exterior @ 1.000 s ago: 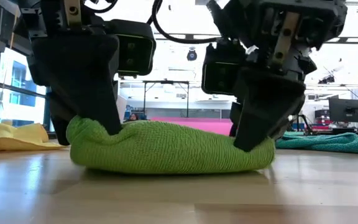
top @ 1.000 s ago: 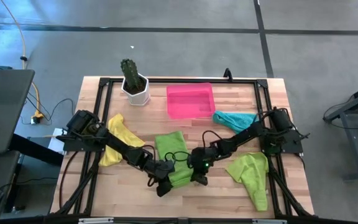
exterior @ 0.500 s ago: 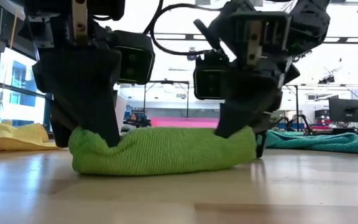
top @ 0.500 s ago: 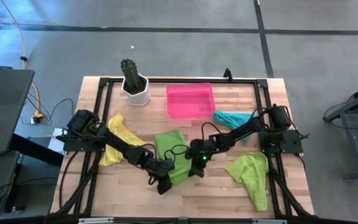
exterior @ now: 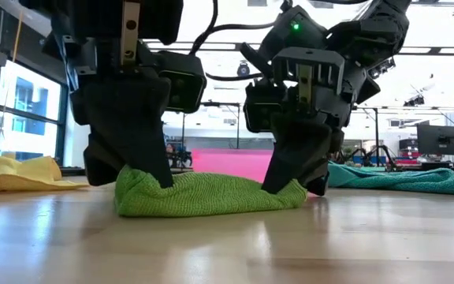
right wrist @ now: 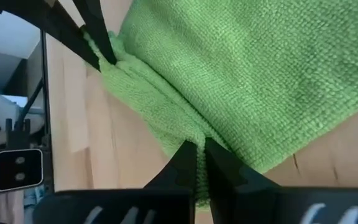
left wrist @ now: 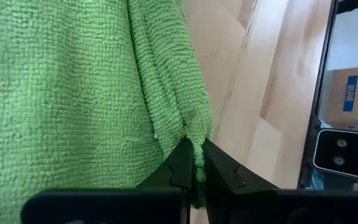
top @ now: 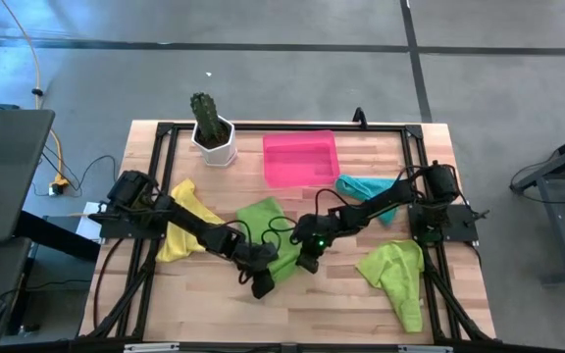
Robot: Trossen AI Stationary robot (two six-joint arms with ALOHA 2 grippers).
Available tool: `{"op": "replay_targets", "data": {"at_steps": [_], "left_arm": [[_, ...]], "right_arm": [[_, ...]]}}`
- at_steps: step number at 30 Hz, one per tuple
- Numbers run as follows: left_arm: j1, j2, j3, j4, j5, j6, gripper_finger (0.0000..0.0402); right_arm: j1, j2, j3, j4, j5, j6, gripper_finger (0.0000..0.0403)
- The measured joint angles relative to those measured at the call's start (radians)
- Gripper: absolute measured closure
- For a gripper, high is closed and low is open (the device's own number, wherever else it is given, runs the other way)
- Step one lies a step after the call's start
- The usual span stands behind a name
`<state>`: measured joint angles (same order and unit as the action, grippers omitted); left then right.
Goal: Roll microfiber towels into tight, uniform cylinder then place into a basket
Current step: Roll the green microfiber cloth
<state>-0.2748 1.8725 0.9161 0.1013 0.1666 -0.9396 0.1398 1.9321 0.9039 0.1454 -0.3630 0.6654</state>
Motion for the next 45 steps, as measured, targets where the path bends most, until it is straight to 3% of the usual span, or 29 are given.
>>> {"op": "replay_targets", "data": {"at_steps": [4, 9, 14, 19, 22, 27, 31, 37, 45], "left_arm": [[0.016, 0.0, 0.0, -0.001, 0.051, 0.0, 0.0381], [0.02, -0.029, -0.001, -0.003, 0.073, 0.029, 0.0339], [0.019, -0.11, -0.001, -0.07, 0.112, 0.102, 0.0297], [0.023, -0.213, -0.003, -0.184, 0.092, 0.11, 0.0283], [-0.016, -0.242, 0.001, -0.149, -0.018, 0.178, 0.0284], [-0.112, -0.202, -0.001, -0.119, -0.329, 0.365, 0.0282], [-0.141, -0.151, -0.001, -0.032, -0.499, 0.394, 0.0282], [-0.149, -0.033, 0.0, 0.108, -0.518, 0.387, 0.0282], [-0.158, -0.015, 0.0, 0.018, -0.515, 0.304, 0.0282]], "right_arm": [[0.01, 0.001, -0.001, 0.01, 0.026, -0.011, 0.04], [0.023, 0.002, -0.001, 0.01, 0.038, -0.019, 0.0397], [0.024, 0.003, -0.002, 0.011, 0.031, -0.019, 0.0397], [0.021, 0.003, -0.003, 0.018, 0.026, -0.019, 0.0396], [0.015, 0.003, -0.003, 0.022, 0.02, -0.01, 0.0396], [0.011, 0.004, -0.004, 0.033, 0.015, -0.01, 0.0396], [0.011, 0.004, -0.003, 0.036, 0.016, 0.0, 0.0396], [0.011, 0.004, -0.003, 0.043, 0.021, 0.009, 0.0396], [0.01, 0.004, -0.003, 0.046, 0.023, 0.009, 0.0396]]}}
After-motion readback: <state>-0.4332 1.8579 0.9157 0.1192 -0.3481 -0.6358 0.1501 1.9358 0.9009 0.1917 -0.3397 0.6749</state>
